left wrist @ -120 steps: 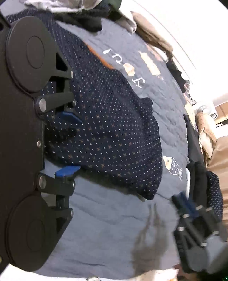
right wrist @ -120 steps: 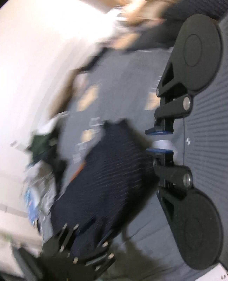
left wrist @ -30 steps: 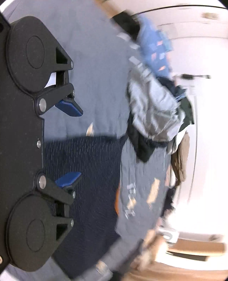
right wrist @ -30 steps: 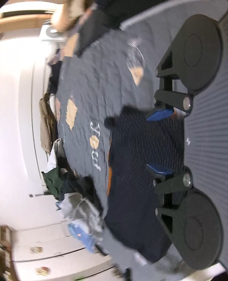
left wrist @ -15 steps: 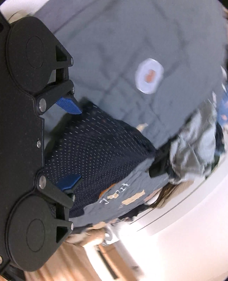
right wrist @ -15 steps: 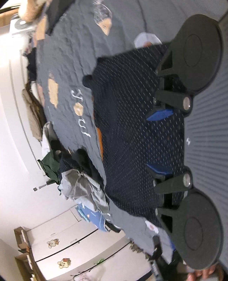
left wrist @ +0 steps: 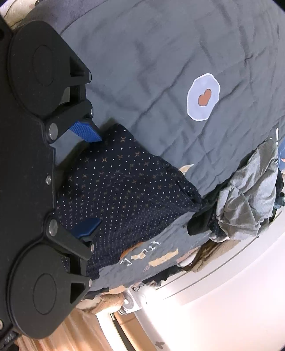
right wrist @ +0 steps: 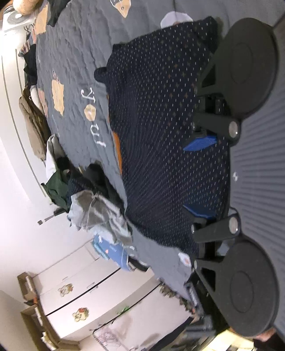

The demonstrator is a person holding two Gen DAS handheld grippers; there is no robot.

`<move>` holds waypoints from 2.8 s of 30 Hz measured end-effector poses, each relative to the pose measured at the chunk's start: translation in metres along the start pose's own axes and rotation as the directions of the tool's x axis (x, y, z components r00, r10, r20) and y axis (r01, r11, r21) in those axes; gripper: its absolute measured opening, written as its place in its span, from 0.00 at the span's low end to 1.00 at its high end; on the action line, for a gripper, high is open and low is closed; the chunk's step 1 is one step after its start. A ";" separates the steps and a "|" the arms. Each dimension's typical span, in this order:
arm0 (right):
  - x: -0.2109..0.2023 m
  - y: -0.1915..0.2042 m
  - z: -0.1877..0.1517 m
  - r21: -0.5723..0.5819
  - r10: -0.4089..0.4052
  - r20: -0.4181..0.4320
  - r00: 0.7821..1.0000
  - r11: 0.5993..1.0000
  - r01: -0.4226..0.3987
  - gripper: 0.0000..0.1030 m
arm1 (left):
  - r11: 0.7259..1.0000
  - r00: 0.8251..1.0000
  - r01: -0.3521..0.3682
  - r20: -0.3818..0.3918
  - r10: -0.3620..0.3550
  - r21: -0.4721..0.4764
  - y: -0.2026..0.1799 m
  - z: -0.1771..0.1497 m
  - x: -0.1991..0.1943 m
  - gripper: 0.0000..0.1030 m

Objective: Fold clothes
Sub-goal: 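Grasp the navy top's edge with the left tool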

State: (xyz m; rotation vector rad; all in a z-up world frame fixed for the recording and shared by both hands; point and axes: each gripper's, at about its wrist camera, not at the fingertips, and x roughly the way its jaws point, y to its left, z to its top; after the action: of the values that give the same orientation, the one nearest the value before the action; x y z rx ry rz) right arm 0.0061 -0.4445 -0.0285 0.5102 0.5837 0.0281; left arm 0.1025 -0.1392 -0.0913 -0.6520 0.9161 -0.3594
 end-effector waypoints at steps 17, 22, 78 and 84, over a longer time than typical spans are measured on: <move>-0.003 0.020 0.000 -0.026 0.090 0.006 0.996 0.996 -0.090 0.51 | 0.997 1.000 -0.012 0.021 0.014 -0.081 0.009 0.001 0.015 0.71; -0.002 0.022 -0.002 -0.025 0.089 0.001 0.996 0.996 -0.089 0.51 | 0.996 0.999 -0.015 0.043 0.019 -0.089 0.008 0.001 0.020 0.58; 0.000 0.035 -0.006 -0.039 0.156 -0.030 0.987 0.987 -0.157 0.51 | 0.981 0.986 -0.100 0.151 0.075 0.167 -0.030 -0.007 0.025 0.25; -0.007 0.017 0.002 0.022 0.129 0.019 0.991 0.991 -0.129 0.51 | 0.895 0.975 -0.038 0.215 -0.065 0.444 -0.080 -0.028 0.016 0.22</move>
State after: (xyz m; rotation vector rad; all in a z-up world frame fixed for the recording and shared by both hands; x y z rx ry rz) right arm 0.0036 -0.4313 -0.0154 0.5697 0.5336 0.1396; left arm 0.0871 -0.2183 -0.0605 -0.2651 0.5815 -0.4805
